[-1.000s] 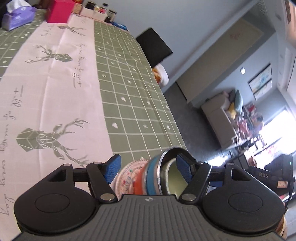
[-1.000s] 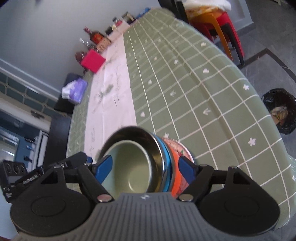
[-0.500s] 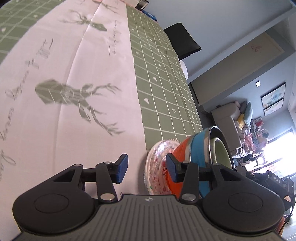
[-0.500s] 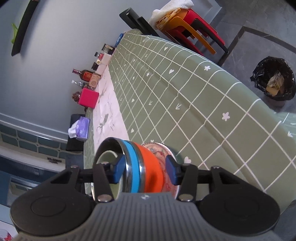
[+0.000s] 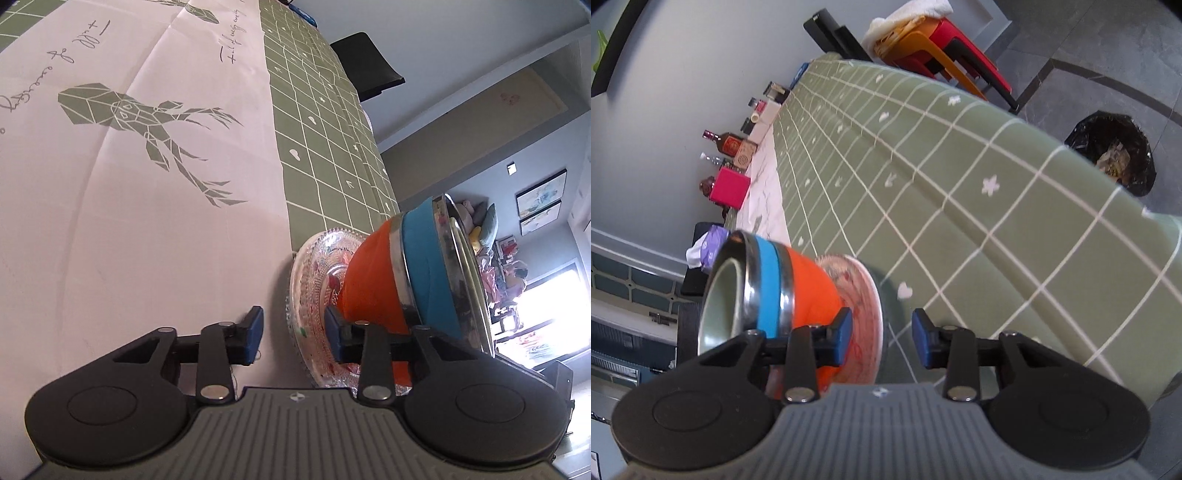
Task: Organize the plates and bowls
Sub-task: 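Lower the nested bowls onto the glass plate stack with both grippers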
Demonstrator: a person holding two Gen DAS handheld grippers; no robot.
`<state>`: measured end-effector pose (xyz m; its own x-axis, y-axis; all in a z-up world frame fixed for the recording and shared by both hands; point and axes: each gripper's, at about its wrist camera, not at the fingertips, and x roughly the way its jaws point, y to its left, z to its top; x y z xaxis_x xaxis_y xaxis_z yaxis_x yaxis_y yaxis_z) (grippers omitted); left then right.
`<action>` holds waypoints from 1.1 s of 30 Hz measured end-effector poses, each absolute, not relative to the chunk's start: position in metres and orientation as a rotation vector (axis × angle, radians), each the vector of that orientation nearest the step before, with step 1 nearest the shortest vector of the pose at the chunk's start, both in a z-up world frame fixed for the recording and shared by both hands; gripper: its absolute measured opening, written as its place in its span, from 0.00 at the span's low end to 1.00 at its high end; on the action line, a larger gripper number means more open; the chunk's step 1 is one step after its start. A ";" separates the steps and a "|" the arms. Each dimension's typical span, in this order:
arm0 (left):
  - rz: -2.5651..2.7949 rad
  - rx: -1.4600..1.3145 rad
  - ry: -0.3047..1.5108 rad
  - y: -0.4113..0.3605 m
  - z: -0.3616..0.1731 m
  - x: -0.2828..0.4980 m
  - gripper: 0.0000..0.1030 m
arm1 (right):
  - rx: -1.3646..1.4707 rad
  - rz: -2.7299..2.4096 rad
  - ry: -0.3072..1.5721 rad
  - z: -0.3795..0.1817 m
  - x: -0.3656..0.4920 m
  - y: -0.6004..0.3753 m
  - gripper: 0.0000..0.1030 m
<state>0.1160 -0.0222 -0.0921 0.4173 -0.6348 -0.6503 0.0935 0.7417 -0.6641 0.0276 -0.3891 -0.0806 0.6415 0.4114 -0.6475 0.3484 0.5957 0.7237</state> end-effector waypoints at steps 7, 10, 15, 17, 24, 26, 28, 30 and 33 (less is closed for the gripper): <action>-0.515 -0.595 1.033 -0.028 -0.094 0.112 0.21 | 1.035 0.086 0.933 -0.100 0.028 -0.382 0.15; -0.515 -0.587 1.030 -0.029 -0.094 0.112 0.21 | 1.010 0.086 0.931 -0.098 0.029 -0.379 0.15; -0.477 -0.583 1.025 -0.025 -0.090 0.111 0.21 | 0.979 0.103 0.952 -0.095 0.038 -0.374 0.16; -0.455 -0.590 1.025 -0.019 -0.089 0.112 0.21 | 0.956 0.121 0.964 -0.094 0.046 -0.368 0.16; -0.360 -0.627 0.999 0.020 -0.087 0.113 0.21 | 0.900 0.198 1.018 -0.093 0.087 -0.332 0.16; -0.324 -0.641 0.988 0.034 -0.086 0.115 0.21 | 0.883 0.223 1.034 -0.094 0.100 -0.319 0.16; -0.291 -0.653 0.976 0.046 -0.085 0.116 0.21 | 0.866 0.248 1.045 -0.094 0.111 -0.305 0.16; -0.262 -0.665 0.965 0.058 -0.085 0.117 0.21 | 0.852 0.272 1.055 -0.095 0.125 -0.290 0.16; -0.225 -0.687 0.946 0.074 -0.084 0.123 0.21 | 0.819 0.299 1.064 -0.094 0.145 -0.270 0.16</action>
